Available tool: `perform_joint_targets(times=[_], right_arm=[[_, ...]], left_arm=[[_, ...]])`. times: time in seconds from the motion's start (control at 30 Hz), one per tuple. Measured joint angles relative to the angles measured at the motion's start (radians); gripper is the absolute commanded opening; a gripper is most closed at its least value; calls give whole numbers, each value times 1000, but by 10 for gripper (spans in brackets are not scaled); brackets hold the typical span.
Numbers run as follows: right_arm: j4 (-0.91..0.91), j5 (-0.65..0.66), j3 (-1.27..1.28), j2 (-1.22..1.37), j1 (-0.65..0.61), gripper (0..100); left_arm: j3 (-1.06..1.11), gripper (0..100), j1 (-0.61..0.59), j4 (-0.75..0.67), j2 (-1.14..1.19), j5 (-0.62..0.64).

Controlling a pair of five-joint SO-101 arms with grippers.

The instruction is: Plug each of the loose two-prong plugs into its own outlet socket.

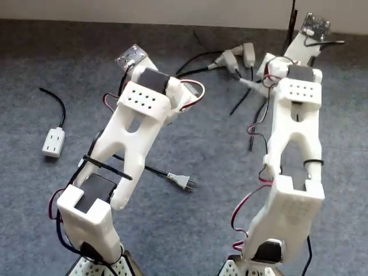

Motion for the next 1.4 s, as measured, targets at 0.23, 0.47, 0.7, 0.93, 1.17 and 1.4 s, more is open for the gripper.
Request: perform_joint_targets(times=[0.23,0.47,0.7,0.93,1.17,1.4], right_arm=[[-48,23,-514,387,0,111],[-287,97,-838,723,-2,147],[-304,144,-873,769,-9,360],[-115,135,-999,758,-12,363],[224,-78,-1109,597,-31,363],[555,-172,-1109,384,-138,363]], left_arm=[[14,334,0,-38,0,0],[14,334,0,-40,0,0],[17,334,0,-40,0,0],[17,333,0,-40,0,0],[29,333,0,-95,0,0],[29,333,-58,-101,0,0]])
